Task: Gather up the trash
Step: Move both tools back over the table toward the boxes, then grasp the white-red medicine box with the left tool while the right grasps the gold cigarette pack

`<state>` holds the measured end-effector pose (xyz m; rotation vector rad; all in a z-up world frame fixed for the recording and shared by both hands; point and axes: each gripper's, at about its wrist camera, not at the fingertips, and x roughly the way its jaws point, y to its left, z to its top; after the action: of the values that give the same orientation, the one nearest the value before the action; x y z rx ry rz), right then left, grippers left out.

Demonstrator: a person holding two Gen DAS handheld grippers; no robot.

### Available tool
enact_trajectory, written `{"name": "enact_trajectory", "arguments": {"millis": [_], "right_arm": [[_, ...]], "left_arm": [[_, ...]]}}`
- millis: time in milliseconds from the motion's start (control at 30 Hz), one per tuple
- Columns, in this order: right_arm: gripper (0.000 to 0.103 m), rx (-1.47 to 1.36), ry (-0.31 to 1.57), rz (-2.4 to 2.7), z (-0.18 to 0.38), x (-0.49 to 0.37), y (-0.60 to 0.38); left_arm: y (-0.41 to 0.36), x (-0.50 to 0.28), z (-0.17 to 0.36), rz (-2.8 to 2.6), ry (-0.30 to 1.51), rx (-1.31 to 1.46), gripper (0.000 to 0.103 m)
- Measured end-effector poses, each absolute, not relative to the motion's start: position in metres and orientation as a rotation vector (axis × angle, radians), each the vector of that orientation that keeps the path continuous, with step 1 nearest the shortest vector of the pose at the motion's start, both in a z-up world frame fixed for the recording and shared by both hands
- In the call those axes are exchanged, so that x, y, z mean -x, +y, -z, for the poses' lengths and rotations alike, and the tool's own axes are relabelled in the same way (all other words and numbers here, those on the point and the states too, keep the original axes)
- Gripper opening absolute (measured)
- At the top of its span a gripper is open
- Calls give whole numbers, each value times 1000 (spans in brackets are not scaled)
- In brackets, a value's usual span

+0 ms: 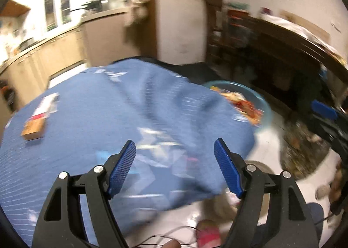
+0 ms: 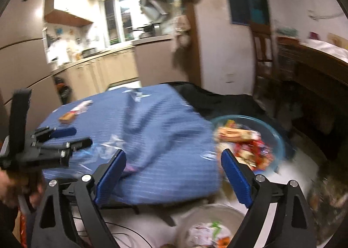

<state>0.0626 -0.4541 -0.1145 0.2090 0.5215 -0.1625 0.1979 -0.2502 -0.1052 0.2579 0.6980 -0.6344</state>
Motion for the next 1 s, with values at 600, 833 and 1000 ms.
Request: {"name": "enact_trajectory", "arguments": {"millis": [600,833,1000], "right_arm": [[94,148,736,-561,90,-342,-218],[88,286,828,-740,111,-462,-130],[88,346,872,-789,134,-509,-106]], "left_arm": [[31,-397,92,191,819,-12,79],[72,-443,101,170,851,-13,79],[81,-470,106,180,863,-13,79]]}}
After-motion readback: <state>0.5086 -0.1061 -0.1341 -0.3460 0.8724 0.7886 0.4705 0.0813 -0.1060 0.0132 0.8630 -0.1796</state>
